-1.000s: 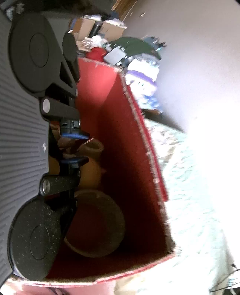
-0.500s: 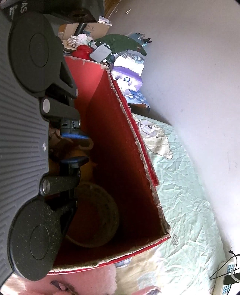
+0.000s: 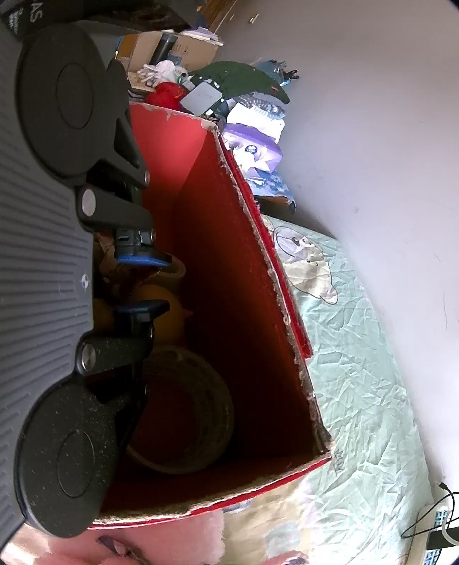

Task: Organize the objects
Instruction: 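Lower the sandal into the red box next to the gourd, then open the right gripper and withdraw it from the box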

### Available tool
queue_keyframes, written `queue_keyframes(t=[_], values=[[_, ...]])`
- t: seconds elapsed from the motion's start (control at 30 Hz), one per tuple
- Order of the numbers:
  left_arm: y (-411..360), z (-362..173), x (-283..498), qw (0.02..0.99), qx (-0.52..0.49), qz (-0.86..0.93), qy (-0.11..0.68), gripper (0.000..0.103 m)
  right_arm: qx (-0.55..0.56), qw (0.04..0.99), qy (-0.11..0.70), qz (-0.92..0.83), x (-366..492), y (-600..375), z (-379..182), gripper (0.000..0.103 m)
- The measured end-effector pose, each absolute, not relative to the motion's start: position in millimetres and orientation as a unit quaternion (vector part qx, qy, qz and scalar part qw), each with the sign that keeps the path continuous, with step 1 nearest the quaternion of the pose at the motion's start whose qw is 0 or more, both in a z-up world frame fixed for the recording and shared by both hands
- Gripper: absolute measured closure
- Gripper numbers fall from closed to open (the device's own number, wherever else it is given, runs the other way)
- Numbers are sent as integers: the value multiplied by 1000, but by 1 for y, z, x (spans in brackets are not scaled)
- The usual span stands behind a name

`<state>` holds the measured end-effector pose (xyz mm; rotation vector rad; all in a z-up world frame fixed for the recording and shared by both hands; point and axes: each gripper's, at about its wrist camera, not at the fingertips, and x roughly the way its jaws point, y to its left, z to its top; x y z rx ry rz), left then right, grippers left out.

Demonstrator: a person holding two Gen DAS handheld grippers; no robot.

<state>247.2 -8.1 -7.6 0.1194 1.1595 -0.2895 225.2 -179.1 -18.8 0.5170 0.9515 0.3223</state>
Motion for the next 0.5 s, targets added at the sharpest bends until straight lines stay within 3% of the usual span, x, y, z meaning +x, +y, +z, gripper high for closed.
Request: queue_keyframes(t=[0.5], values=[[-12,0,238,853,87,-101,505,37,225,858,443,132,220,-179,-10,78]])
